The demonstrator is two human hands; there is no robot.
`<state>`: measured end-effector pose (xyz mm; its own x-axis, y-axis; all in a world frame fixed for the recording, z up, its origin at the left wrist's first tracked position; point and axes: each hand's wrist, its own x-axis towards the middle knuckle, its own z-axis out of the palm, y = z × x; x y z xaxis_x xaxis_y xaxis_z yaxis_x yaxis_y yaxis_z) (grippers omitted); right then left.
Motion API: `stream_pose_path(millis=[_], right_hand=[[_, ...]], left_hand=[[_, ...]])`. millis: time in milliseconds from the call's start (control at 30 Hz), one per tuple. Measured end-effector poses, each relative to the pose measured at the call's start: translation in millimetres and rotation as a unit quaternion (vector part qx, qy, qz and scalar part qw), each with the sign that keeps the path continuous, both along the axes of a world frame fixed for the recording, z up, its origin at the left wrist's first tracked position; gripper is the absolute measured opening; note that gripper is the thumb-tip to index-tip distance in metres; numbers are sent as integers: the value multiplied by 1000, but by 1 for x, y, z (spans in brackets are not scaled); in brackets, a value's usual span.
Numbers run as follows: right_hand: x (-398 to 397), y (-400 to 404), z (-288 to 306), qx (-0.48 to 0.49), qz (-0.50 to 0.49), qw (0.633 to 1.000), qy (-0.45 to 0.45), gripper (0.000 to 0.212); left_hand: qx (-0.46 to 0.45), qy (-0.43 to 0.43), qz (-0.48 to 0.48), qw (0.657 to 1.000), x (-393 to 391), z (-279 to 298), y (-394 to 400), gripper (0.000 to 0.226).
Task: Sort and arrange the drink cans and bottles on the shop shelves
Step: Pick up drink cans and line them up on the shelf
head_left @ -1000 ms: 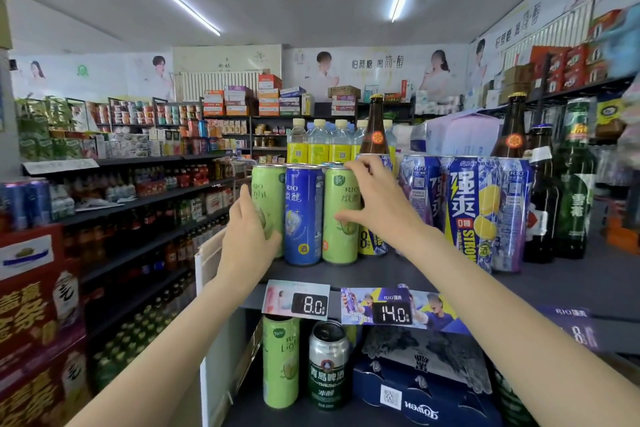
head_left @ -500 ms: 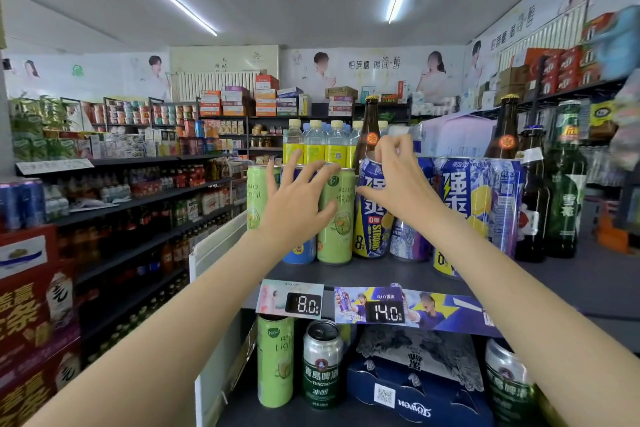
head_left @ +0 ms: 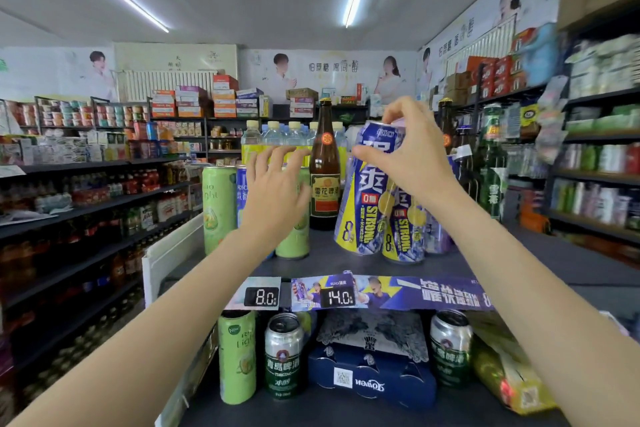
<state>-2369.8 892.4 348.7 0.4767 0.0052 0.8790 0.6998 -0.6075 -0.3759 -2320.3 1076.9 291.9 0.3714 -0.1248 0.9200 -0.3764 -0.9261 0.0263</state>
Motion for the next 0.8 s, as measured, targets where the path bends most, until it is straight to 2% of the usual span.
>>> stream_pose_path(millis=[200,267,333,500,667,800], right_hand=[[-19,-61,24,-26,-80,996,42,43],[-12,-79,21,-40,-143,987,59,44],[0,-95,15,-50,-199,976,77,45],[39,-119,-14,-45,-243,963,106,42],[57,-123,-20,-61,-232,964,118,40],[54,-120,-12,-103,-240,952,159,36]], left_hand=[[3,32,-94,995,-1,-6,-52,50],[-37,114,-143,982,-2,-12,-69,53],[-82,201,-183,959,0,-18,-82,71],[-137,287,-196,928,11,-26,-94,94],[-136,295,-187,927,20,-27,-97,92],[-124,201,-193,952,14,-19,-87,71]])
